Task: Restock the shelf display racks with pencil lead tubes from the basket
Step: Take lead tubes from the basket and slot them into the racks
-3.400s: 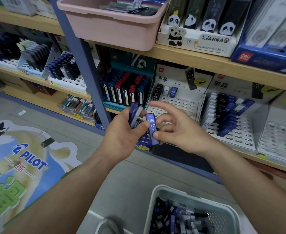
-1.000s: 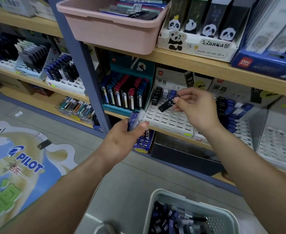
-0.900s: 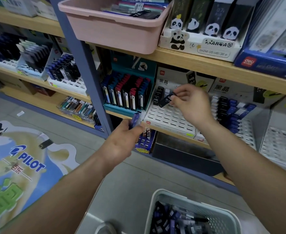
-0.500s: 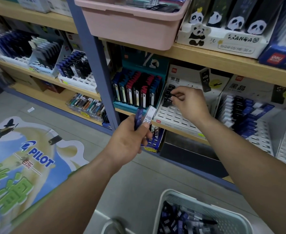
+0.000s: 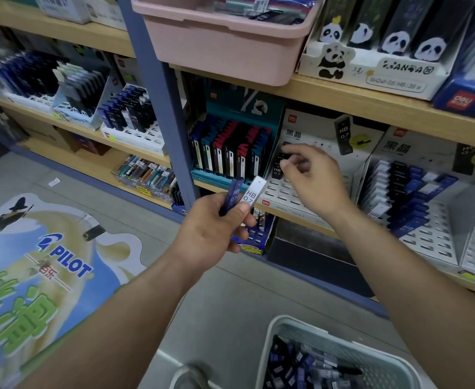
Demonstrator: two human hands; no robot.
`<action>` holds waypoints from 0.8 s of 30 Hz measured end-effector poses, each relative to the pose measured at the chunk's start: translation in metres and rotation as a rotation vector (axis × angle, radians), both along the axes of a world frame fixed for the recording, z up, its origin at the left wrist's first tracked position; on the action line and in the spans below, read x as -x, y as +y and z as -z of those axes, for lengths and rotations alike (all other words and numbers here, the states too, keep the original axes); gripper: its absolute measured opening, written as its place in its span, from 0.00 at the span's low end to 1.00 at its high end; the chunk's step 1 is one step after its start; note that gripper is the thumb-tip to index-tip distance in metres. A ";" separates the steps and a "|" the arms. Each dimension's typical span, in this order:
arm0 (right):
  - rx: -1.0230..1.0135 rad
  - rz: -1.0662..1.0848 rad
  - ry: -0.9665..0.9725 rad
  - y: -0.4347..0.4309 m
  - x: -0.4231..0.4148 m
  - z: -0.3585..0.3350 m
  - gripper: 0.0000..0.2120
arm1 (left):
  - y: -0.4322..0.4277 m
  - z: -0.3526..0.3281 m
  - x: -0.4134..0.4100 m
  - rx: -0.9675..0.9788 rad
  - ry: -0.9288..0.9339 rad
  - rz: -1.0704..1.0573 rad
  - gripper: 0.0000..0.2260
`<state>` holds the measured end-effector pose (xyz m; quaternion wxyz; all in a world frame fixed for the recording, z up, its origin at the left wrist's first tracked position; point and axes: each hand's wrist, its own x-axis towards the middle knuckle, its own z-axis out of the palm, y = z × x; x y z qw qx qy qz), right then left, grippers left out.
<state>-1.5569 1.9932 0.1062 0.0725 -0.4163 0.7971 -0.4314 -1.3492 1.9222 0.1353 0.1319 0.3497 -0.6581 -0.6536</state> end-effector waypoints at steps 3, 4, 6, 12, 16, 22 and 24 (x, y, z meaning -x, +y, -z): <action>0.058 -0.172 -0.472 0.019 -0.036 -0.023 0.06 | 0.001 0.000 0.002 -0.003 -0.006 0.009 0.06; 0.060 -0.219 -0.526 0.023 -0.044 -0.026 0.05 | 0.003 0.001 0.002 -0.002 -0.010 0.021 0.07; 0.097 -0.229 -0.582 0.028 -0.053 -0.026 0.06 | 0.006 0.000 0.004 -0.011 -0.021 0.062 0.07; 0.258 -0.050 -0.671 0.051 -0.047 -0.021 0.09 | 0.010 0.004 0.011 -0.010 -0.134 0.107 0.11; 0.267 0.092 -0.536 0.071 -0.028 -0.020 0.08 | 0.010 0.004 0.010 0.115 -0.191 0.155 0.10; 0.246 0.150 -0.288 0.075 -0.003 -0.023 0.09 | 0.015 0.000 0.015 0.073 -0.124 0.156 0.05; 0.260 0.156 -0.274 0.079 0.001 -0.025 0.07 | 0.016 -0.001 0.018 0.070 -0.122 0.155 0.06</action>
